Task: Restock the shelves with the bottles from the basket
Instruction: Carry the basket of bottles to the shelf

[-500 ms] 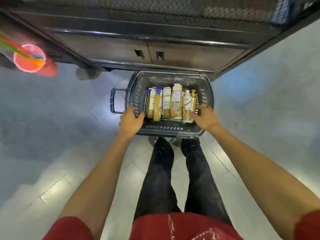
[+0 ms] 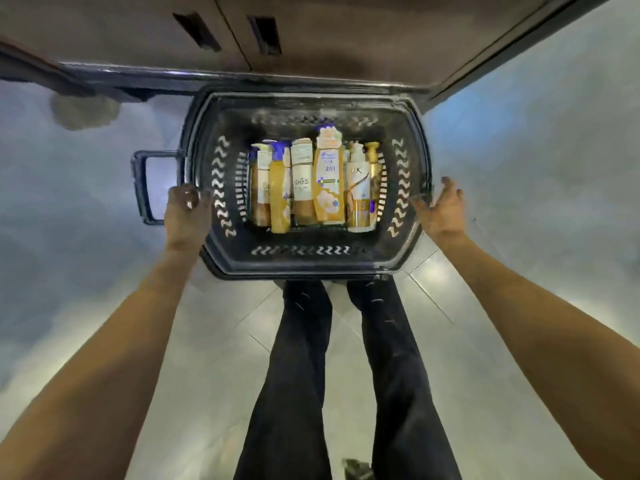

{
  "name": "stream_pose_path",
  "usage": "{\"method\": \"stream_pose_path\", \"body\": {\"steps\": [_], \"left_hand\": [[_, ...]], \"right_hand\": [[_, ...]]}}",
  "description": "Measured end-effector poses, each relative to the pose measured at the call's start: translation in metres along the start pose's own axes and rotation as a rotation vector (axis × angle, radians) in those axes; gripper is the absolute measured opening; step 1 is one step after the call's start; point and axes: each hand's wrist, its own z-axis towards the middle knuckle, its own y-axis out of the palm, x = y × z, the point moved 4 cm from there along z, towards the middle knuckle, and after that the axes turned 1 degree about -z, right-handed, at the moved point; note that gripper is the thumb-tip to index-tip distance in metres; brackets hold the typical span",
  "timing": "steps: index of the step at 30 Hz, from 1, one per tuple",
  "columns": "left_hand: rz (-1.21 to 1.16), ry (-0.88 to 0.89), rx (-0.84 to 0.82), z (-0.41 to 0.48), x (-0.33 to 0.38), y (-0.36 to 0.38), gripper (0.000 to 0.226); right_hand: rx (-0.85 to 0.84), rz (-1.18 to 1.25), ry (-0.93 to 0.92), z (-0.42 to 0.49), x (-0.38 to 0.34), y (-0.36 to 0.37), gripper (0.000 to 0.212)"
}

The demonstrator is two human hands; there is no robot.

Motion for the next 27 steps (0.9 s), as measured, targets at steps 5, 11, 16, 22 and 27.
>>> {"method": "stream_pose_path", "body": {"steps": [5, 11, 16, 22, 27], "left_hand": [[0.103, -0.054, 0.079, 0.039, -0.019, 0.002, 0.063], [0.064, -0.058, 0.020, 0.072, -0.038, 0.011, 0.061], [0.022, -0.131, 0.004, 0.092, -0.040, 0.008, 0.055], [0.030, -0.129, -0.041, 0.095, -0.040, 0.008, 0.058], [0.033, -0.152, -0.116, 0.093, -0.036, 0.009, 0.054]], "right_hand": [[-0.015, 0.082, 0.096, 0.032, 0.018, 0.018, 0.074], [-0.069, 0.248, 0.177, 0.054, 0.029, 0.044, 0.046], [-0.004, 0.248, 0.187, 0.064, 0.029, 0.046, 0.045], [-0.006, 0.362, 0.244, 0.068, 0.038, 0.045, 0.052], [-0.111, 0.458, 0.276, 0.068, 0.040, 0.039, 0.052]]}}
